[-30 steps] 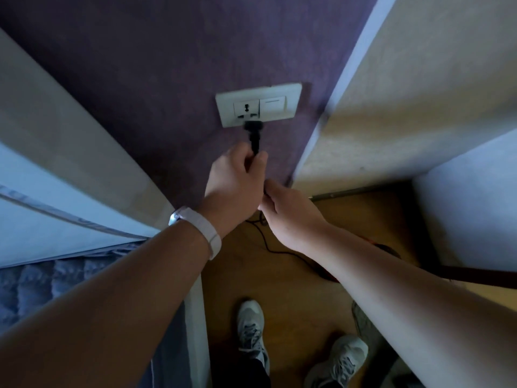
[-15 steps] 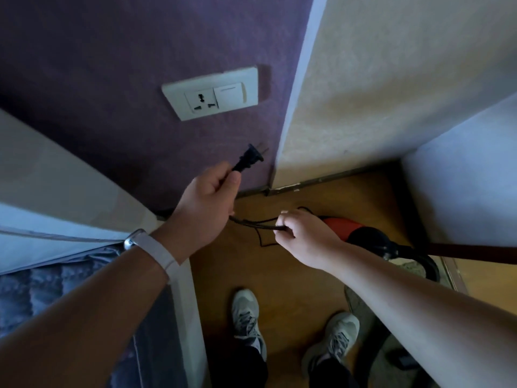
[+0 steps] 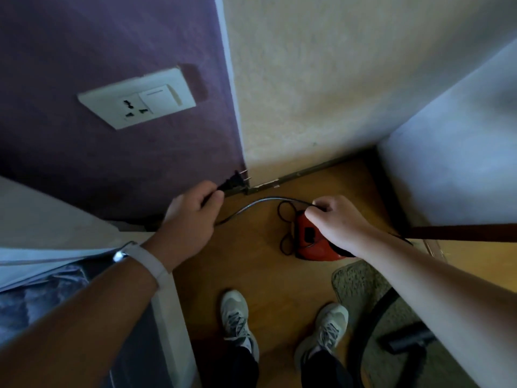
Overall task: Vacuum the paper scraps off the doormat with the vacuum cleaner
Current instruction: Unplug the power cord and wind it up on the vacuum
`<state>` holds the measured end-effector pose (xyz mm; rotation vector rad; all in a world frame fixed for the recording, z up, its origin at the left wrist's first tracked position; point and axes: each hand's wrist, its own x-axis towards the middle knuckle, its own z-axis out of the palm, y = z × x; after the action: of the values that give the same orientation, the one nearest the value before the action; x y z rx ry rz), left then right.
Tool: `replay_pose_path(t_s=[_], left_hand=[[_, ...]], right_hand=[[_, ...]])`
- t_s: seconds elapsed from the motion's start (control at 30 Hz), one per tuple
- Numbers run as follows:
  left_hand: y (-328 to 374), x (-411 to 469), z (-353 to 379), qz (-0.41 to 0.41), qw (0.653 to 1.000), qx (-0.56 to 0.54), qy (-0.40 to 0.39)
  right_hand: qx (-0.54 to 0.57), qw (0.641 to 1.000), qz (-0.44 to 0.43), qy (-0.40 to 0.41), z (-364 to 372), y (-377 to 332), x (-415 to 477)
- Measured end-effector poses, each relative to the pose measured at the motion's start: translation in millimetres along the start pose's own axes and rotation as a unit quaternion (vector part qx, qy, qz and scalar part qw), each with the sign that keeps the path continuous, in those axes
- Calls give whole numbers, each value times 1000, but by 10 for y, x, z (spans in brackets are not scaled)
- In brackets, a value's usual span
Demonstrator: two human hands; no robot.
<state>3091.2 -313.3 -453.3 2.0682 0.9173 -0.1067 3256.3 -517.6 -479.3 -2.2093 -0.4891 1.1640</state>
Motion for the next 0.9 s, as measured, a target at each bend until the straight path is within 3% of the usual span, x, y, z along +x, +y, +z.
replay_pose_path(t_s=[0.13,0.4,0.53,0.7,0.9], left_hand=[[310,70,449,-5,997,-65,-47],[528,99,799,77,996,-9,-48],[534,150,904,96,992,37,-70],[562,89,973,108,987,7,-118],[607,-44,689,63,993,-80,-60]], right_hand=[[37,997,-62,-3,13,-95,-150],[115,990,-74,-25,-185,-120,-309],[154,985,-75,8,-318,-56,-329],[181,976,-99,65,-330,60,-354],[148,978,-123,81,-249,224,-314]])
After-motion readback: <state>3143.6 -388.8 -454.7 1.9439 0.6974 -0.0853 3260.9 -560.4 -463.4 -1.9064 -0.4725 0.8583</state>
